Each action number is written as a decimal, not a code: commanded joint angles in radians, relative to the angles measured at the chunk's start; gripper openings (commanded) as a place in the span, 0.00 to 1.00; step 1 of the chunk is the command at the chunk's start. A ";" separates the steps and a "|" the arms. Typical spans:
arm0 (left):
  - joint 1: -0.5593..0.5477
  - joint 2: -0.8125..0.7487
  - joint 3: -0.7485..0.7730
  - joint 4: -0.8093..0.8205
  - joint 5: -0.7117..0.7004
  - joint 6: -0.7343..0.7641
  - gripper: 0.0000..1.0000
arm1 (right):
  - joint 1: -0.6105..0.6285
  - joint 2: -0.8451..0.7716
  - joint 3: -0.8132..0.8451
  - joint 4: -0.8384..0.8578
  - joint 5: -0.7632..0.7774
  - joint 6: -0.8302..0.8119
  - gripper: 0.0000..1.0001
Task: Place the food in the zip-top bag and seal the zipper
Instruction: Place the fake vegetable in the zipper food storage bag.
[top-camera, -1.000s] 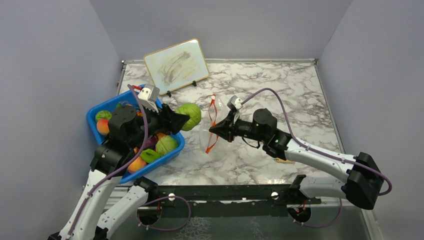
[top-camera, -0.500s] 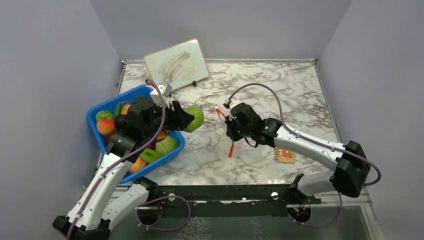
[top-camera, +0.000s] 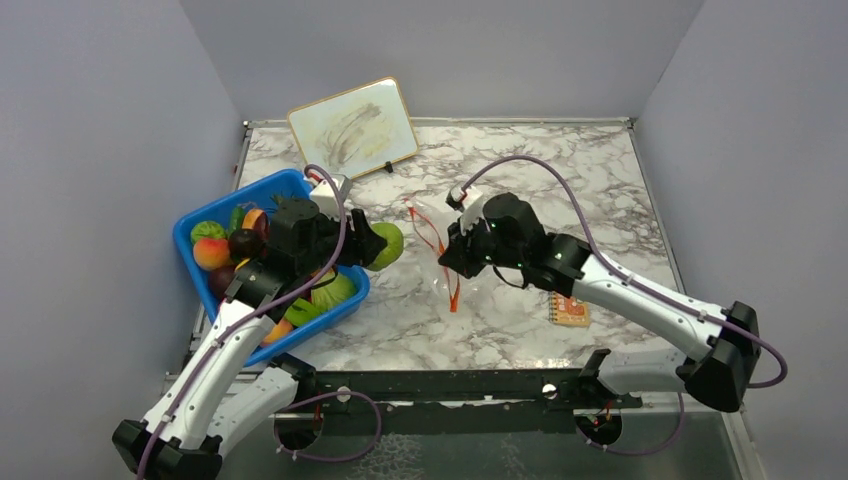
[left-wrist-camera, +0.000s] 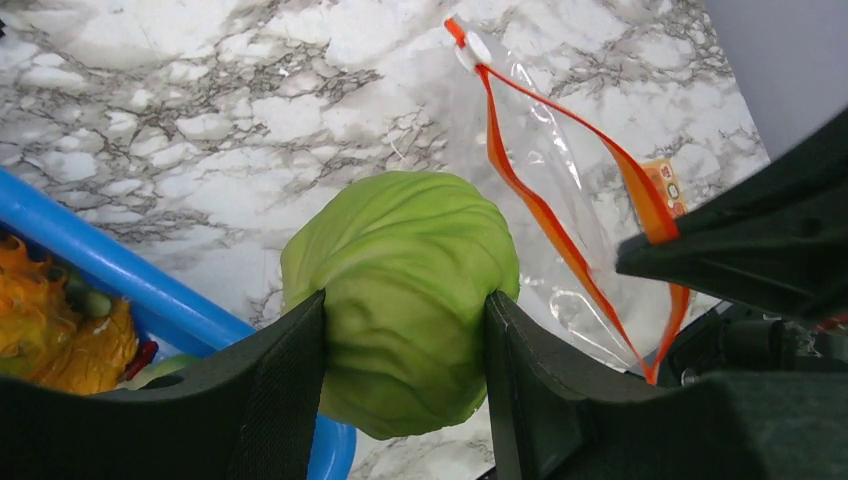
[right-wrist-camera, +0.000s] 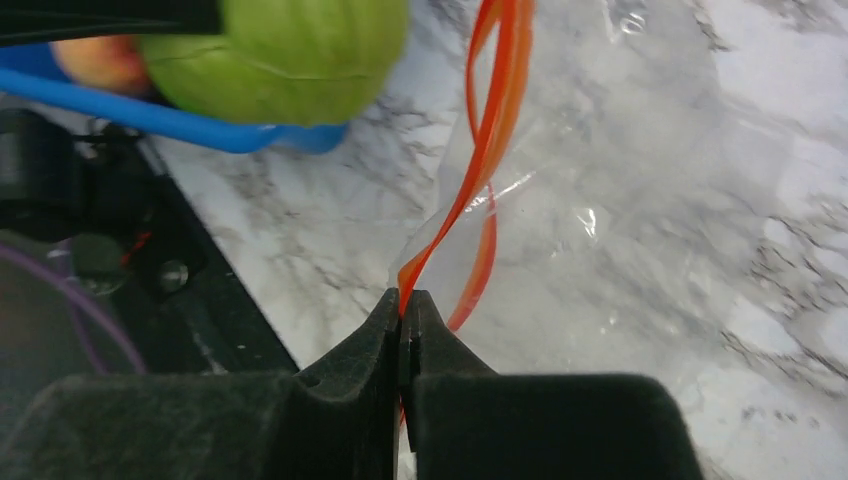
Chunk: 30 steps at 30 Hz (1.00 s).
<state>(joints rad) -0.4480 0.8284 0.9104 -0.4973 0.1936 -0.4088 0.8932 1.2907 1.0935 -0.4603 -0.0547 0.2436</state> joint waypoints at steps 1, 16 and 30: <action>0.003 -0.018 0.005 0.088 0.097 -0.052 0.00 | 0.006 -0.090 -0.106 0.227 -0.259 -0.008 0.01; 0.002 -0.087 -0.238 0.404 0.216 -0.390 0.00 | 0.006 -0.097 -0.220 0.392 -0.325 0.048 0.01; 0.003 -0.009 -0.232 0.302 0.173 -0.342 0.00 | 0.006 -0.120 -0.213 0.409 -0.307 0.039 0.01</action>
<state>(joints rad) -0.4465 0.8124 0.6430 -0.1871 0.3832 -0.7731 0.8963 1.1900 0.8658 -0.1024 -0.3496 0.2836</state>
